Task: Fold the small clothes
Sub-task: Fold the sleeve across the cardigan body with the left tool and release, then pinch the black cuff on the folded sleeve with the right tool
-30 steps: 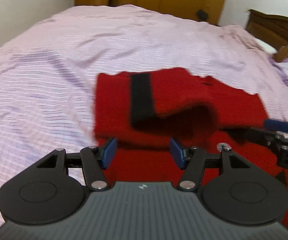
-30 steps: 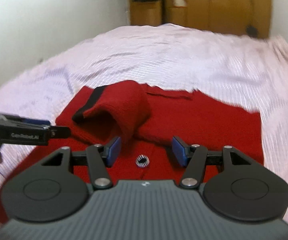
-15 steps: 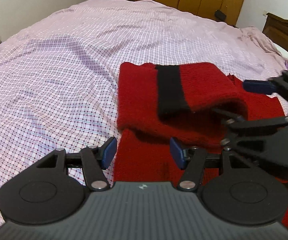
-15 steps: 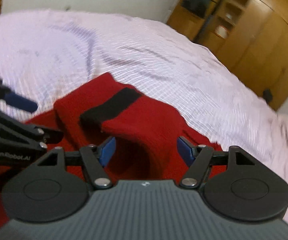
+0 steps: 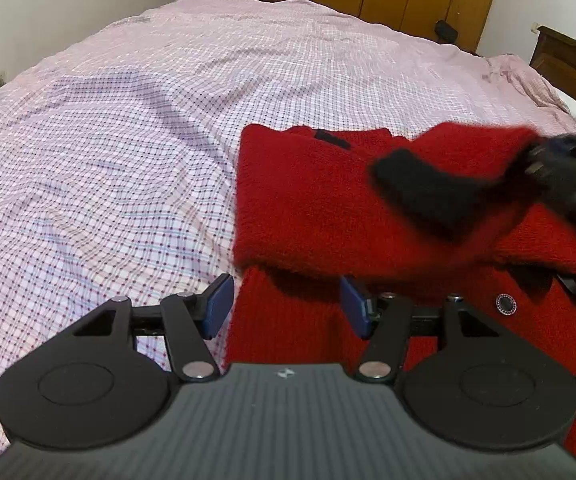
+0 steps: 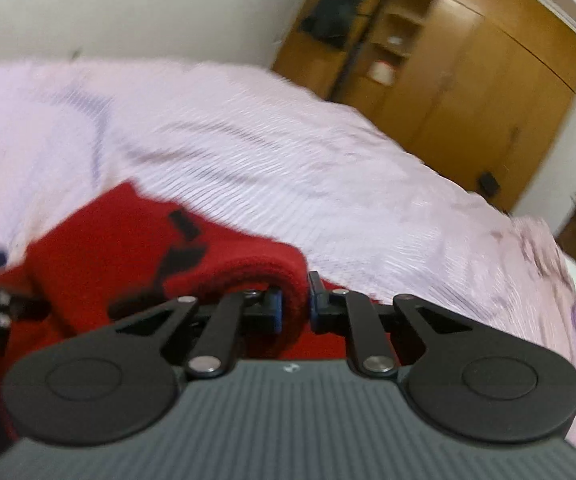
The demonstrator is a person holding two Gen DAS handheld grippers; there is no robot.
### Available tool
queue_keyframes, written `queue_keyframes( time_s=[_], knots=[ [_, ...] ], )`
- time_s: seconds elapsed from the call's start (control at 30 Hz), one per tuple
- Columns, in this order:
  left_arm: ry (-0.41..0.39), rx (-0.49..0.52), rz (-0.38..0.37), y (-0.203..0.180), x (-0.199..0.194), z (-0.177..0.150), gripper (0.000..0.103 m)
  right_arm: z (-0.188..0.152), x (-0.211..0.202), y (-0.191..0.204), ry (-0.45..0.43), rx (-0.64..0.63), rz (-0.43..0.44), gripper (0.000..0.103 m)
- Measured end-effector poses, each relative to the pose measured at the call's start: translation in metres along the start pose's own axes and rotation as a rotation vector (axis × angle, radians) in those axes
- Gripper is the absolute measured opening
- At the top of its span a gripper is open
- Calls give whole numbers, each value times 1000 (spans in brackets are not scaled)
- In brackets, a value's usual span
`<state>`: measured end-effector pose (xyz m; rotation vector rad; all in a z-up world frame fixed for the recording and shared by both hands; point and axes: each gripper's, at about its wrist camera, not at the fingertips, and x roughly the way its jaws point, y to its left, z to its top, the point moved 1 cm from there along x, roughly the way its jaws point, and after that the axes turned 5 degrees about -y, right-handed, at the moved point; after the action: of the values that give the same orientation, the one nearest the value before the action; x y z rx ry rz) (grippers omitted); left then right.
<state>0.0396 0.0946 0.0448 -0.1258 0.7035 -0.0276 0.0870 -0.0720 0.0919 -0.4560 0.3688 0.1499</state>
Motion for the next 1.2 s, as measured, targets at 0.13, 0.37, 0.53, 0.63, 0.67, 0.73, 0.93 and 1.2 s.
queue_keyframes(
  time_s=[0.13,0.37,0.53,0.63,0.67,0.73,0.93,1.2],
  knots=[
    [-2,27,25,-6,7,-1,64,-14,-7,-46,11,204,-31,14],
    [15,12,60,-6,22,-2,64,-78,-3,-94,137,558,21,18],
    [15,9,73,-4,27,-1,64,-117,-9,-118,194,721,7,39],
    [17,7,77,-3,28,-1,64,-129,-16,-129,212,756,-12,40],
    [17,7,79,-3,28,-1,64,-132,-19,-134,218,767,-13,40],
    [17,10,82,-3,29,0,64,-138,-26,-142,237,789,1,41],
    [17,21,91,-4,29,1,64,-134,-52,-161,263,745,-16,42],
    [13,26,108,-8,28,2,64,-114,-18,-187,237,659,-26,42]
  ],
)
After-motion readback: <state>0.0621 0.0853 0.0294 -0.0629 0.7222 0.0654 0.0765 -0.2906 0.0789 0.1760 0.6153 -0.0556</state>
